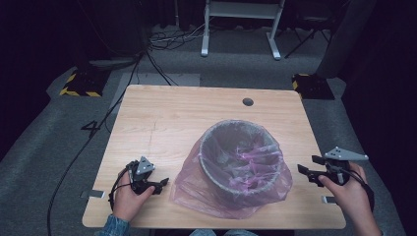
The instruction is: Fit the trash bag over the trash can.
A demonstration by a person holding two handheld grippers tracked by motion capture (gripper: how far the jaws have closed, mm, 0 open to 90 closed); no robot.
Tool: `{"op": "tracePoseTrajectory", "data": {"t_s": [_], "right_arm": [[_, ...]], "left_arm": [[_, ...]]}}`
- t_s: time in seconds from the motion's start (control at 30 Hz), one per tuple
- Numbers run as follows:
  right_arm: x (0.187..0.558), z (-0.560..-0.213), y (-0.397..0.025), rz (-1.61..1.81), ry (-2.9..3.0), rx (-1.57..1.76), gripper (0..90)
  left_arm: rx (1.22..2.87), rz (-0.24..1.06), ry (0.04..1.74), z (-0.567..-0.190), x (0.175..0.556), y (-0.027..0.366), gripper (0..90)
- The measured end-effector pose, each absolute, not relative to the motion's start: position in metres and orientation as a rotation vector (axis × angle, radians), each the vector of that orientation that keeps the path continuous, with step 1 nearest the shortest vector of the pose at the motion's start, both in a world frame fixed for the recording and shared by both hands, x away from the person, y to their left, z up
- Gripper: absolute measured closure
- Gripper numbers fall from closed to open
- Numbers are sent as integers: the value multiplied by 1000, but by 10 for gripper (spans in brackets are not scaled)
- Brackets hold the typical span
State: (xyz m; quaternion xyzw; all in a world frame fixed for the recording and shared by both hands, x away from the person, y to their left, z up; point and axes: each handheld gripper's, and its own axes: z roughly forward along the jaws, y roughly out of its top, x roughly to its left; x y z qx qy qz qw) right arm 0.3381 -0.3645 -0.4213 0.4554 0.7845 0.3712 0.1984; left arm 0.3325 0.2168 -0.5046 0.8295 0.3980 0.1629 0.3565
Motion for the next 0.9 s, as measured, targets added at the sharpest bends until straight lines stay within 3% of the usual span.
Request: {"op": "tracePoseTrajectory", "data": {"t_s": [0.57, 0.9], "right_arm": [[327, -489, -373, 965, 2274, 1291, 253], [321, -504, -373, 996, 2234, 1243, 205]], "left_arm": [[2145, 423, 1025, -505, 333, 217, 186], [2143, 422, 1028, -505, 333, 216, 184]]}}
